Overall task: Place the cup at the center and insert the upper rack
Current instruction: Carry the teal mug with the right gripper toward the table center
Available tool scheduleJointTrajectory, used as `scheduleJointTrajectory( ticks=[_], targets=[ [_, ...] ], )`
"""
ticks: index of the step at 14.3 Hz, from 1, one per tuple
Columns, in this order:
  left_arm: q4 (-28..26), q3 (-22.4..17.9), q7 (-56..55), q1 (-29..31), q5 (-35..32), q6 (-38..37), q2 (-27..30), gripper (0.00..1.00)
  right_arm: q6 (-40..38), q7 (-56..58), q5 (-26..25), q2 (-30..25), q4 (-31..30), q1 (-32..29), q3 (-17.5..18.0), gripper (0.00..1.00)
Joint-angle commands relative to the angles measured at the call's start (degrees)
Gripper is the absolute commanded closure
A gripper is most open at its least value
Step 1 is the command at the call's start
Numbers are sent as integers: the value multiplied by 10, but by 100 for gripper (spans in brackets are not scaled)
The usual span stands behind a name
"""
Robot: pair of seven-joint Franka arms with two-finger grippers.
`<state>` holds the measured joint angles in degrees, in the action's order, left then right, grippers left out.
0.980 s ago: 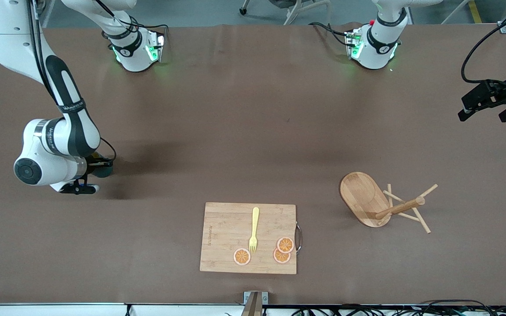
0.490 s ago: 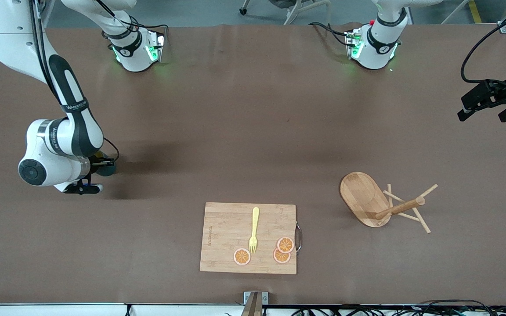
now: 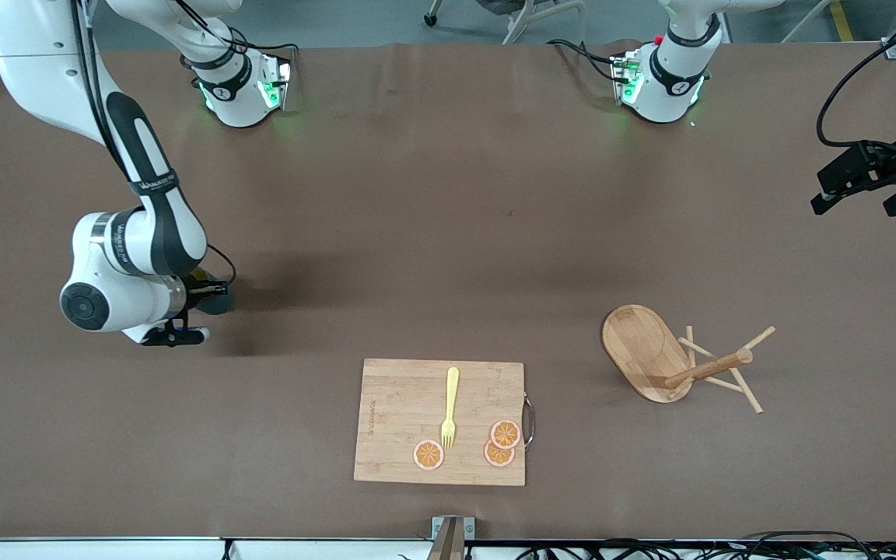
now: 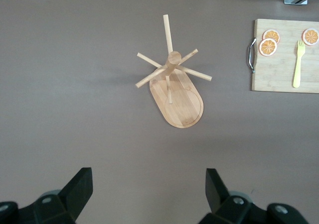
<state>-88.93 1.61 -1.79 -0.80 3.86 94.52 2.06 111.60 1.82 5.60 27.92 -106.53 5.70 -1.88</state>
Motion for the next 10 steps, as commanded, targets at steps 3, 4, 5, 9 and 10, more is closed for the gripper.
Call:
scheduleJointTrajectory(
  ticks=[3, 4, 5, 9, 10],
  targets=[
    [3, 0, 6, 0, 6, -6, 6, 0, -50, -64, 22, -3, 51, 71, 0, 99],
    [3, 0, 6, 0, 6, -6, 5, 0, -51, -73, 23, -3, 56, 86, 0, 99],
    [3, 0, 7, 0, 6, -6, 6, 0, -52, -77, 24, -3, 63, 96, 0, 99],
    [5, 1, 7, 0, 3, -3, 5, 0, -53, -124, 74, -2, 105, 151, -1, 99],
    [7, -1, 8, 1, 4, -3, 5, 0, -53, -150, 75, 0, 118, 167, -1, 99]
  ],
)
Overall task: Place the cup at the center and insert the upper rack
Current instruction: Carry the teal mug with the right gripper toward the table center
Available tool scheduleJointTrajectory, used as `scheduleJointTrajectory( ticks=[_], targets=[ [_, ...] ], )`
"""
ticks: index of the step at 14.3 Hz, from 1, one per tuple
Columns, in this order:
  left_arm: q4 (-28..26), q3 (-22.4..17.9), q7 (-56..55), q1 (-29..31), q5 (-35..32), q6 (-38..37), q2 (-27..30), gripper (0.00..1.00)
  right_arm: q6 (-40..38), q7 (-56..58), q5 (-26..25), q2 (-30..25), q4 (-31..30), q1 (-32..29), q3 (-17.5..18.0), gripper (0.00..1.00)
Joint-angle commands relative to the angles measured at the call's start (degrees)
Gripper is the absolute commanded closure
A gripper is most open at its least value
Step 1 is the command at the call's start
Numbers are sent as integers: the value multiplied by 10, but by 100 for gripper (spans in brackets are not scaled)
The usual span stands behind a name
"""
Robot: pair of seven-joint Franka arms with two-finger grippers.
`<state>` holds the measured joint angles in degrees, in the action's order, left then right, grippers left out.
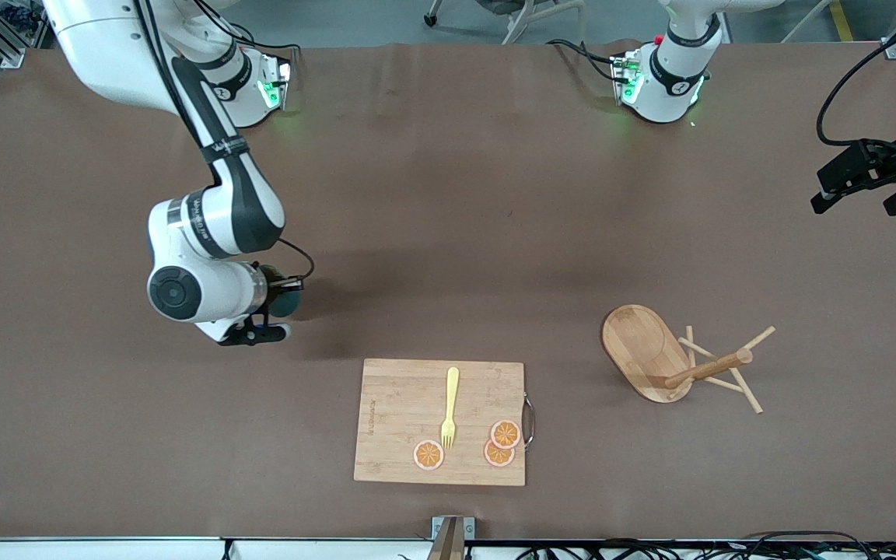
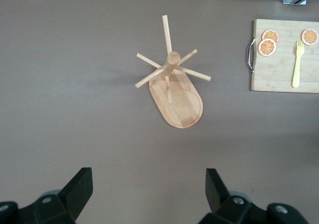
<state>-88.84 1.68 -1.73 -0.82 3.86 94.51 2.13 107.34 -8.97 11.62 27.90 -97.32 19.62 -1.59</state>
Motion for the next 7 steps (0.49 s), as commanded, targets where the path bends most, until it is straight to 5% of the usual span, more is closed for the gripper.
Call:
scheduleJointTrajectory(
  ticks=[1, 7],
  targets=[
    [7, -3, 8, 2, 5, -4, 4, 0, -10, -72, 15, 9, 38, 49, -4, 99],
    [8, 0, 8, 1, 9, 2, 0, 0, -7, -111, 4, 86, 139, 163, -6, 99]
  ],
)
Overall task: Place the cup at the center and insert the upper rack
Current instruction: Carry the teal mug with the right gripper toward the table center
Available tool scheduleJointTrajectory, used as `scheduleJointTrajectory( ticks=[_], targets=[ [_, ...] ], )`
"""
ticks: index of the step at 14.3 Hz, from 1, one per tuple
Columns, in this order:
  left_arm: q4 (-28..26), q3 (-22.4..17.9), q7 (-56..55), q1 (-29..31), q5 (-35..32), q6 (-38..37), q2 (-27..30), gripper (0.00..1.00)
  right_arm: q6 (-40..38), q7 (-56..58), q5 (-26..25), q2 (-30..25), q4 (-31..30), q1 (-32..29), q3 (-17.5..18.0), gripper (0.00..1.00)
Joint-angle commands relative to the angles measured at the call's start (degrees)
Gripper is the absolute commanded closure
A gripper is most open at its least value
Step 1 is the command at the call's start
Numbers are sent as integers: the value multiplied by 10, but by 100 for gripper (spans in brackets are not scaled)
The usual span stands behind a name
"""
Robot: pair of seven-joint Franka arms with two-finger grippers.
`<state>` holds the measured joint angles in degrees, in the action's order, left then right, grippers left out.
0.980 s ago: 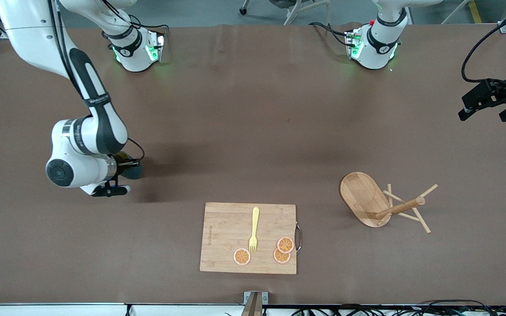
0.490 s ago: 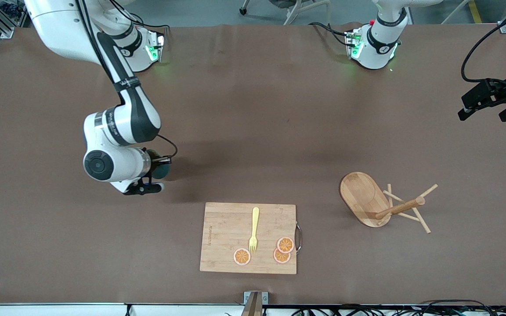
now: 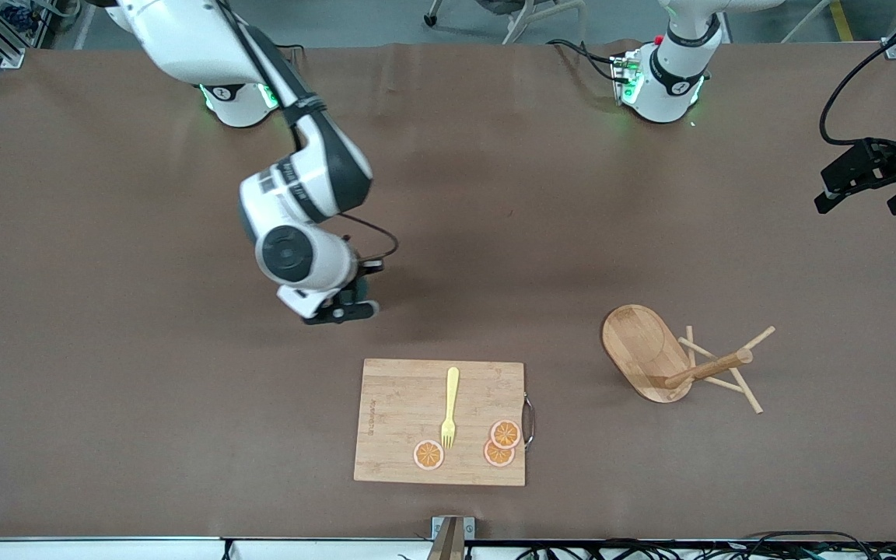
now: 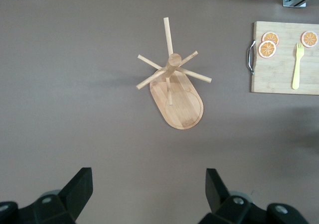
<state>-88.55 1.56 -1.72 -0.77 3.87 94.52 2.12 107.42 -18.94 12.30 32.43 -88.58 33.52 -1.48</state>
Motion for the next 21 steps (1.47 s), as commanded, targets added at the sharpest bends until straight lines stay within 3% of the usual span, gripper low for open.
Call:
scheduleJointTrajectory(
  ticks=[1, 6, 14, 21],
  targets=[
    [4, 1, 8, -1, 10, 0, 1, 0, -5, -22, -2, 52, 67, 39, -9, 100],
    [4, 5, 1, -9, 9, 0, -2, 0, -4, -132, 5, 90, 122, 66, -6, 100],
    [4, 60, -50, -19, 9, 0, -14, 0, 80, -287, 20, 127, 151, 129, -5, 100],
    [4, 62, -61, -19, 10, 0, -14, 0, 115, -364, 24, 183, 198, 165, -5, 100]
  ],
)
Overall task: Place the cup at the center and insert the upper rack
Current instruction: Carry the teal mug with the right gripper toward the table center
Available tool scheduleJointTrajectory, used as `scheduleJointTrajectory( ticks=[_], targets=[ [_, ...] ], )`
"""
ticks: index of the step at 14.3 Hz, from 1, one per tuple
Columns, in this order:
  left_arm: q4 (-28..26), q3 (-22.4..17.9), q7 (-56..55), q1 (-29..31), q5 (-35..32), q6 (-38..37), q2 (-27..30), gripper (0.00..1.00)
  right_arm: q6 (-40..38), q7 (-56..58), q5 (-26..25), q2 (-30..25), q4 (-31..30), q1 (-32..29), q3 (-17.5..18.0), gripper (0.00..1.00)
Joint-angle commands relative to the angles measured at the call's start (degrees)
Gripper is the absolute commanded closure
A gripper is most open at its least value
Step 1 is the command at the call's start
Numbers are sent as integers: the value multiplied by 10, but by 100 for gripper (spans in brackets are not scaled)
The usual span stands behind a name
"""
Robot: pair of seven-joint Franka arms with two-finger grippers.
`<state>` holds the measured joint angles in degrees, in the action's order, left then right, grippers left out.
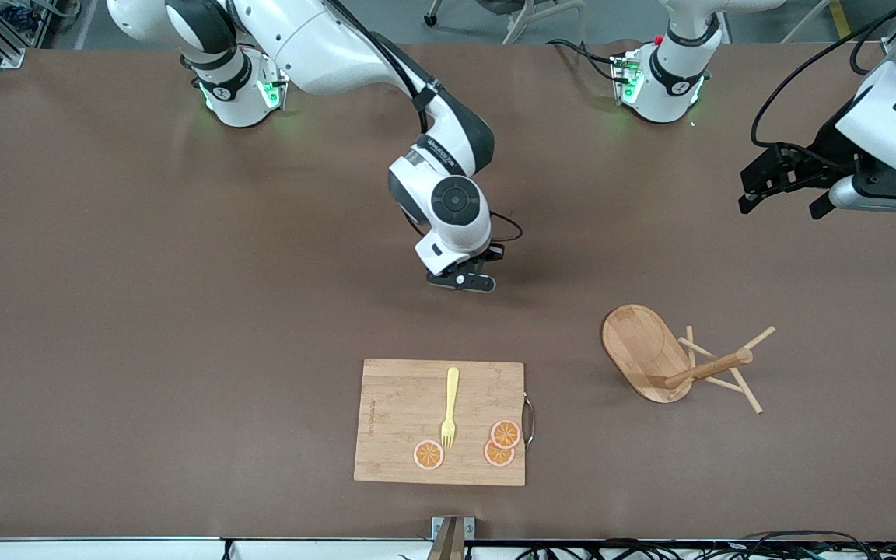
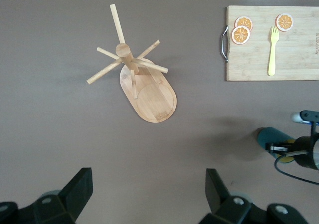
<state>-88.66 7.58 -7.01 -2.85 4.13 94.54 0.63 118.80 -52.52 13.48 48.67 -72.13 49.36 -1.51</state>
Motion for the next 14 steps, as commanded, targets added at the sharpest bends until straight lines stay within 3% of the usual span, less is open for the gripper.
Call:
scheduleJointTrajectory(
  ticks=[1, 6, 7, 8, 9, 14],
  targets=[
    [5, 2, -8, 3, 8, -1, 1, 0, 12, -43, 12, 27, 41, 6, -3, 100],
    [5, -5, -6, 16, 72, -1, 2, 0, 25, -43, 11, 37, 45, 6, 8, 98],
    [4, -7, -6, 25, 98, -1, 2, 0, 24, -43, 11, 36, 45, 7, 8, 85],
    [3, -7, -6, 34, 111, -1, 1, 0, 21, -45, 11, 35, 45, 10, 8, 46],
    [2, -6, -4, 34, 110, -1, 1, 0, 20, -47, 11, 32, 45, 11, 8, 0],
    [-2, -6, -7, 29, 103, 1, 0, 0, -22, -47, 11, 6, 48, 4, 9, 0]
  ],
)
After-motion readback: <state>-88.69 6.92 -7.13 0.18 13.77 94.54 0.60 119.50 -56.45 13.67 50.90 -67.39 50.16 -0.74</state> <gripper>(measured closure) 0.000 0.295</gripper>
